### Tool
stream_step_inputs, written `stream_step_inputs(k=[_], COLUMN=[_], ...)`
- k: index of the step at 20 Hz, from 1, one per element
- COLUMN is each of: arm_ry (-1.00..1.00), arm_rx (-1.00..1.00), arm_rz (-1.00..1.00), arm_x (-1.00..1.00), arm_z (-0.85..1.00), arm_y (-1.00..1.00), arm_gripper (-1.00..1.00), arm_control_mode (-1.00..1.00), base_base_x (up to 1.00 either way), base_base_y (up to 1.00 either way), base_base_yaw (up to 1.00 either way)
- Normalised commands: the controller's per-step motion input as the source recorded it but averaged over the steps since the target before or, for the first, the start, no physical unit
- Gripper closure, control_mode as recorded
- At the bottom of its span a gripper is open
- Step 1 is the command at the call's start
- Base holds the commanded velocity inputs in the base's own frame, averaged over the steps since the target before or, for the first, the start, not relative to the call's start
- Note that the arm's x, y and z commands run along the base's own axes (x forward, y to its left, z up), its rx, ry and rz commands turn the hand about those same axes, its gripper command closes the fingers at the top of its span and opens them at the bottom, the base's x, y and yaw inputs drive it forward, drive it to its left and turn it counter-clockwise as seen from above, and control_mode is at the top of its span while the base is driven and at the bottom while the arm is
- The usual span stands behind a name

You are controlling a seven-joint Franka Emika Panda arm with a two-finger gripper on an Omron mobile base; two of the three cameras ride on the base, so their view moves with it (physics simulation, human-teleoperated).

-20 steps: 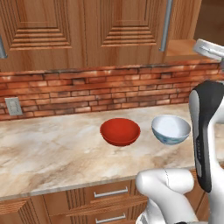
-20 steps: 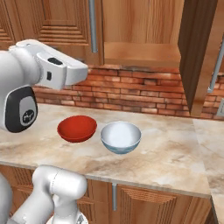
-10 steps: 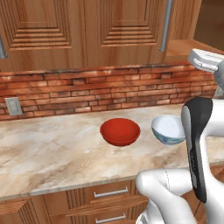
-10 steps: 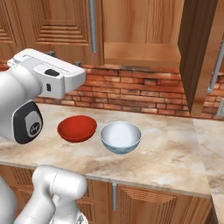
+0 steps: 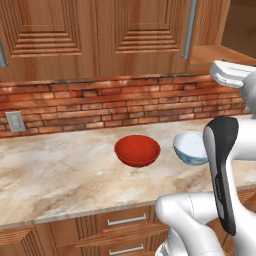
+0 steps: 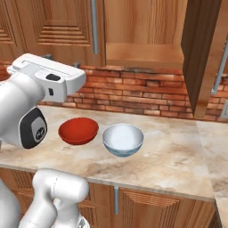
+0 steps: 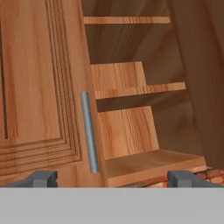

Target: Open the cabinet. Pick the bowls from the counter and place them in the cabinet. Then close the cabinet.

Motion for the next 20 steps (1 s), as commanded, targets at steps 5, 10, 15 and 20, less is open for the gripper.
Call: stream_step_inputs(k=[5,10,15,20], arm_ry=[-0.01,-0.07,-0.13,-0.09], arm_rx=[0.00,0.00,-0.01,-0.01], arm_rz=[0.05,0.01,0.00,0.00], arm_x=[0.07,0.47,0.42,0.39], arm_z=[0.00,-0.11,-0.16,-0.14], arm_y=[0.09,0.08,0.04,0.00], arm_gripper=[-1.00,-1.00,-1.00,-1.00], arm_control_mode=[-1.00,-1.00,-1.00,-1.00], base_base_x=[0.00,0.00,0.00,0.00], base_base_y=[0.00,0.00,0.00,0.00], base_base_yaw=[0.00,0.00,0.00,0.00])
